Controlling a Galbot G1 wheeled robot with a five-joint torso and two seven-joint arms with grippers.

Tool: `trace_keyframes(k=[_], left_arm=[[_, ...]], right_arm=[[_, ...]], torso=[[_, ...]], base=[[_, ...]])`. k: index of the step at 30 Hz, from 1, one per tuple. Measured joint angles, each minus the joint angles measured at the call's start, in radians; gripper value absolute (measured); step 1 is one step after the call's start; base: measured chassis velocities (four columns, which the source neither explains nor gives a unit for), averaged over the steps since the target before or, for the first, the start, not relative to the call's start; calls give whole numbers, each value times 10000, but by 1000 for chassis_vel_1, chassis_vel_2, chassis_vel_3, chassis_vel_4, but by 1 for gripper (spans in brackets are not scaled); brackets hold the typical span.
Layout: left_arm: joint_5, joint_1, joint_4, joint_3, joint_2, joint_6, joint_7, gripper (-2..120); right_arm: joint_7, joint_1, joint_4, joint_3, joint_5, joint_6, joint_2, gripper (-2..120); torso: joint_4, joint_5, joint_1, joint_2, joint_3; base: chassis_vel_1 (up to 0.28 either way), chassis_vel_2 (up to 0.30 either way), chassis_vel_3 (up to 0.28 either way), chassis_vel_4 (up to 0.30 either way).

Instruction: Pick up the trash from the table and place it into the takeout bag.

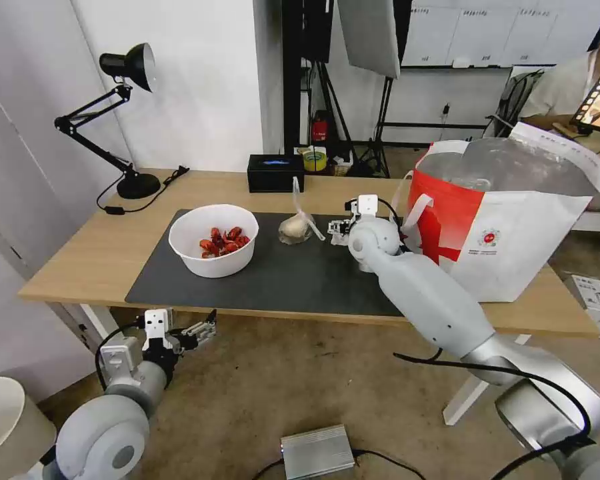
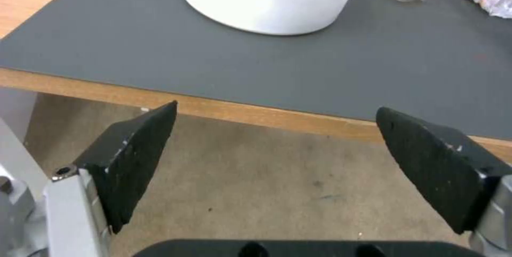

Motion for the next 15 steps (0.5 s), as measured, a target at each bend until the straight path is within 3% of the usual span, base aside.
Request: trace_keyframes(k=[15], left_arm=[[15, 21, -30, 35, -32, -7, 6, 100]], right_arm=[[252, -72, -130, -12, 236, -309, 32, 100]], torso=[[-1, 1, -1, 0, -1]], base=[[0, 0, 0, 0]])
